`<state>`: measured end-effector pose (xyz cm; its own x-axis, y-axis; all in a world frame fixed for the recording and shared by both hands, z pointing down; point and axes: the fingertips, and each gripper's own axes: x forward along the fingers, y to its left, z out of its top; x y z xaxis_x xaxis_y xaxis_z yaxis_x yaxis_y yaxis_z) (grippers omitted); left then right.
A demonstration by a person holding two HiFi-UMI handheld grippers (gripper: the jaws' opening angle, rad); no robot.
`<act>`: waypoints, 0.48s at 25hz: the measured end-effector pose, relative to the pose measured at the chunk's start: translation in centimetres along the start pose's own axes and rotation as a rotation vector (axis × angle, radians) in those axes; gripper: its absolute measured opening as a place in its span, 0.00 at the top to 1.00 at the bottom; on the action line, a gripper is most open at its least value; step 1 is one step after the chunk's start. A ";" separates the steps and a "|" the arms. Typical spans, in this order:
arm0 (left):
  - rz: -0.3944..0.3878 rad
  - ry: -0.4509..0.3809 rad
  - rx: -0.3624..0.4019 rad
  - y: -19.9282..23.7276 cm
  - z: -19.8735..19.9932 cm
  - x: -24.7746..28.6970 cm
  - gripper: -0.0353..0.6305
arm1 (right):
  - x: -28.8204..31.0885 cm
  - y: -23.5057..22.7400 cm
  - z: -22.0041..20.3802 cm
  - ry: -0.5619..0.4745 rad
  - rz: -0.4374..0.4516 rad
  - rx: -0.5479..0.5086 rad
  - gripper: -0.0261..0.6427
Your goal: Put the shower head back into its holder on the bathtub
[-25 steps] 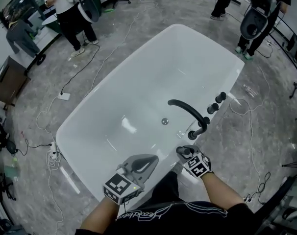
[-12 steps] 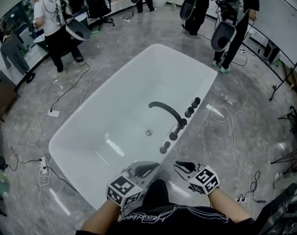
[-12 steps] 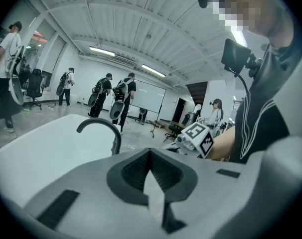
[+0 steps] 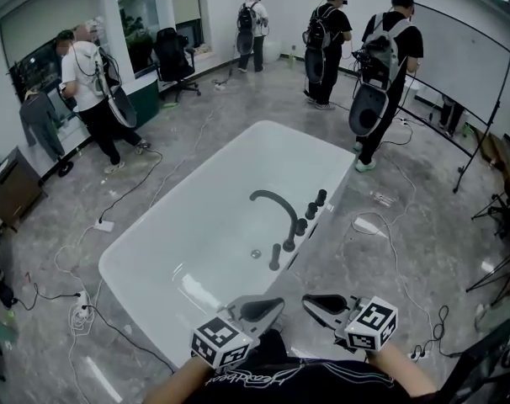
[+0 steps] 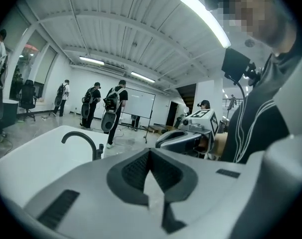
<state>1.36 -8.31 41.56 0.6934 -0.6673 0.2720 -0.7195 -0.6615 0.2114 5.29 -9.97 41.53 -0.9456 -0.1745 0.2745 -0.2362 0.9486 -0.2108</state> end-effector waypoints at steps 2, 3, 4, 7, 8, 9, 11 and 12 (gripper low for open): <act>0.007 0.000 0.020 -1.1 0.2 -0.5 0.94 | -0.7 0.9 0.0 -0.014 -0.004 0.000 0.93; 0.010 0.004 0.028 -1.7 0.0 -0.8 0.94 | -1.0 1.4 -0.3 -0.019 -0.006 0.000 0.93; 0.012 0.009 0.034 -2.2 -0.2 -1.0 0.94 | -1.2 1.9 -0.5 -0.022 -0.007 -0.002 0.93; 0.015 0.010 0.042 -3.4 -0.2 -1.4 0.94 | -1.6 3.1 -0.6 -0.031 -0.005 -0.007 0.93; 0.015 0.008 0.042 -3.7 -0.1 -1.5 0.94 | -1.8 3.3 -0.6 -0.033 -0.004 -0.010 0.94; 0.015 0.007 0.042 -3.9 0.0 -1.5 0.94 | -1.9 3.5 -0.5 -0.033 -0.005 -0.014 0.94; 0.017 0.007 0.040 -4.3 0.0 -1.6 0.94 | -2.1 3.9 -0.7 -0.026 -0.007 -0.026 0.94; 0.018 0.008 0.040 -4.5 0.0 -1.7 0.94 | -2.2 4.0 -0.9 -0.023 -0.005 -0.029 0.94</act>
<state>3.41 -4.24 40.21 0.6795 -0.6770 0.2827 -0.7300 -0.6624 0.1685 6.58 -5.54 40.89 -0.9493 -0.1849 0.2542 -0.2347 0.9549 -0.1821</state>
